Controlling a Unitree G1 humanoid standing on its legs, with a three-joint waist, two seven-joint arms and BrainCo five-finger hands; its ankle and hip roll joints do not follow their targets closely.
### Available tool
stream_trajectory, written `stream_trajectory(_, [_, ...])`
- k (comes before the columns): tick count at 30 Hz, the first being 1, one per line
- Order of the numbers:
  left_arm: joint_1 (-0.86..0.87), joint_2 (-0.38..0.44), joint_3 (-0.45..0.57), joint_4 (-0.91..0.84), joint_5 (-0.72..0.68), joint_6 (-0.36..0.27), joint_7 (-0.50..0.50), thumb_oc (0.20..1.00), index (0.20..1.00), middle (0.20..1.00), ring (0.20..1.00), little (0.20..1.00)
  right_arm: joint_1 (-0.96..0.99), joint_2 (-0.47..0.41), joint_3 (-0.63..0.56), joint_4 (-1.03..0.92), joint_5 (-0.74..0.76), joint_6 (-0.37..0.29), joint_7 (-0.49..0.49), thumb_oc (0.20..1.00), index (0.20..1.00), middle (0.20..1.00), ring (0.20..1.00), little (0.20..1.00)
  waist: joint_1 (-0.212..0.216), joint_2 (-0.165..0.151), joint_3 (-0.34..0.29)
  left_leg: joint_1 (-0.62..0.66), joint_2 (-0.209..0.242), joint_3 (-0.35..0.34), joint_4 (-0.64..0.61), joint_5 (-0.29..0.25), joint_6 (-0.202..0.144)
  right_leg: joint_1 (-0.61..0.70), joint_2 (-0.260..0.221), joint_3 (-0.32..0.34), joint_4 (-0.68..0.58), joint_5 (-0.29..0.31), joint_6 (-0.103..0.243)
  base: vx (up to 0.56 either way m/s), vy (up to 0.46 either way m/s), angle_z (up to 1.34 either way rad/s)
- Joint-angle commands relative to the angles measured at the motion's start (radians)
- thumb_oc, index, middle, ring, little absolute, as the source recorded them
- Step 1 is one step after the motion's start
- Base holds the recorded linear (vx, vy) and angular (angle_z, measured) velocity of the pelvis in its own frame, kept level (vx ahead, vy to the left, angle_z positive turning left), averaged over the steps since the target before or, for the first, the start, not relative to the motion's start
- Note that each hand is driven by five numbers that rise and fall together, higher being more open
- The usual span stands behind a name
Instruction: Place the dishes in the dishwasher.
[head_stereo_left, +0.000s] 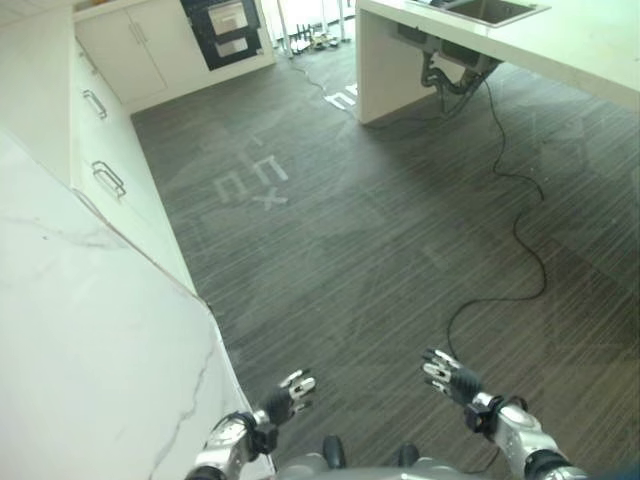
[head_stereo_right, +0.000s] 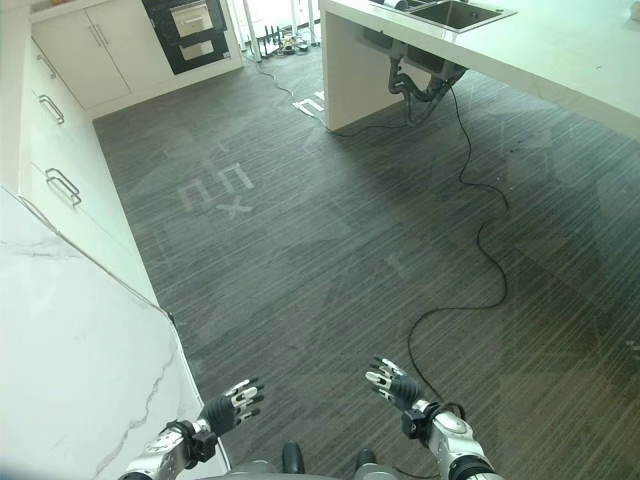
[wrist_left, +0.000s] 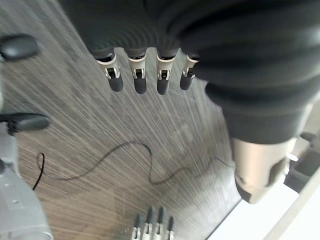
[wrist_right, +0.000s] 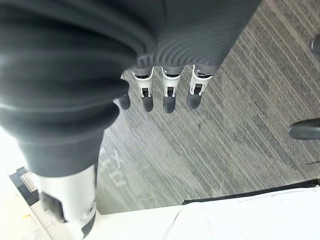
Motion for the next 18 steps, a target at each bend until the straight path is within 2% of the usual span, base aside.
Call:
stream_trajectory(1, [-0.062, -0.006, -0.052, 0.030, -0.007, -0.004, -0.028, 1.000, 1.000, 1.000, 1.000, 1.000, -0.054, -0.011, -0.008, -0.020, 0.063, -0.030, -0.027, 1.000, 1.000, 1.000, 1.000, 1.000, 0.000, 0.001, 0.002, 0.011, -0.023, 0.014, 0.066, -0.133, -0.017, -0.042, -0.020, -0.060, 0.073, -0.089, 0.030, 0.00, 0.000, 0.00])
stream_trajectory(5, [-0.065, -0.003, -0.042, 0.048, -0.027, -0.031, 0.051, 1.000, 1.000, 1.000, 1.000, 1.000, -0.054, -0.021, -0.026, 0.015, 0.073, -0.046, -0.042, 1.000, 1.000, 1.000, 1.000, 1.000, -0.003, 0.003, 0.003, 0.012, -0.021, 0.017, 0.067, -0.134, -0.018, -0.039, -0.018, -0.059, 0.072, -0.093, 0.029, 0.00, -0.012, 0.00])
stream_trajectory(6, [-0.062, -0.002, -0.030, 0.061, -0.046, -0.046, 0.120, 1.000, 1.000, 1.000, 1.000, 1.000, -0.050, -0.024, -0.034, 0.028, 0.083, -0.060, -0.057, 1.000, 1.000, 1.000, 1.000, 1.000, -0.005, 0.001, 0.003, 0.014, -0.018, 0.020, 0.067, -0.134, -0.020, -0.037, -0.016, -0.058, 0.071, -0.096, 0.027, 0.03, -0.076, -0.01])
stream_trajectory(8, [-0.048, -0.010, 0.002, 0.075, -0.104, -0.031, 0.178, 1.000, 1.000, 1.000, 1.000, 1.000, -0.040, -0.026, -0.052, 0.042, 0.096, -0.065, -0.062, 1.000, 1.000, 1.000, 1.000, 1.000, -0.005, -0.005, 0.003, 0.019, -0.014, 0.023, 0.066, -0.137, -0.022, -0.031, -0.013, -0.061, 0.071, -0.101, 0.025, 0.03, -0.086, -0.01])
stream_trajectory(9, [-0.039, -0.014, 0.020, 0.081, -0.090, -0.013, 0.216, 1.000, 1.000, 1.000, 1.000, 1.000, -0.034, -0.027, -0.059, 0.048, 0.097, -0.067, -0.063, 1.000, 1.000, 1.000, 1.000, 1.000, -0.005, -0.007, 0.002, 0.021, -0.013, 0.024, 0.066, -0.139, -0.023, -0.029, -0.012, -0.063, 0.070, -0.103, 0.024, 0.03, -0.068, -0.01])
stream_trajectory(12, [-0.014, -0.029, 0.059, 0.086, -0.161, 0.005, 0.197, 1.000, 1.000, 1.000, 1.000, 1.000, -0.017, -0.024, -0.075, 0.051, 0.103, -0.062, -0.052, 1.000, 1.000, 1.000, 1.000, 1.000, -0.007, -0.016, 0.004, 0.019, -0.008, 0.031, 0.076, -0.143, -0.027, -0.028, -0.007, -0.064, 0.071, -0.106, 0.020, 0.00, -0.095, -0.01])
stream_trajectory(15, [-0.008, -0.038, 0.055, 0.081, -0.115, -0.015, 0.205, 1.000, 1.000, 1.000, 1.000, 1.000, -0.018, -0.031, -0.081, 0.054, 0.108, -0.084, -0.044, 1.000, 1.000, 1.000, 1.000, 1.000, -0.007, -0.016, 0.018, 0.006, 0.002, 0.031, 0.091, -0.140, -0.032, -0.035, -0.002, -0.067, 0.077, -0.110, 0.011, -0.03, -0.106, 0.01])
stream_trajectory(16, [-0.008, -0.043, 0.054, 0.086, -0.108, -0.002, 0.226, 1.000, 1.000, 1.000, 1.000, 1.000, -0.016, -0.031, -0.081, 0.057, 0.100, -0.084, -0.048, 1.000, 1.000, 1.000, 1.000, 1.000, -0.009, -0.013, 0.017, 0.017, 0.002, 0.019, 0.089, -0.158, -0.039, -0.024, 0.003, -0.059, 0.076, -0.127, 0.015, 0.05, -0.077, 0.01])
stream_trajectory(18, [-0.006, -0.051, 0.056, 0.106, -0.129, 0.033, 0.259, 1.000, 1.000, 1.000, 1.000, 1.000, -0.010, -0.030, -0.080, 0.063, 0.088, -0.086, -0.065, 1.000, 1.000, 1.000, 1.000, 1.000, -0.014, -0.012, 0.018, 0.020, 0.003, 0.020, 0.093, -0.159, -0.041, -0.020, 0.005, -0.059, 0.077, -0.130, 0.013, 0.06, -0.080, 0.02])
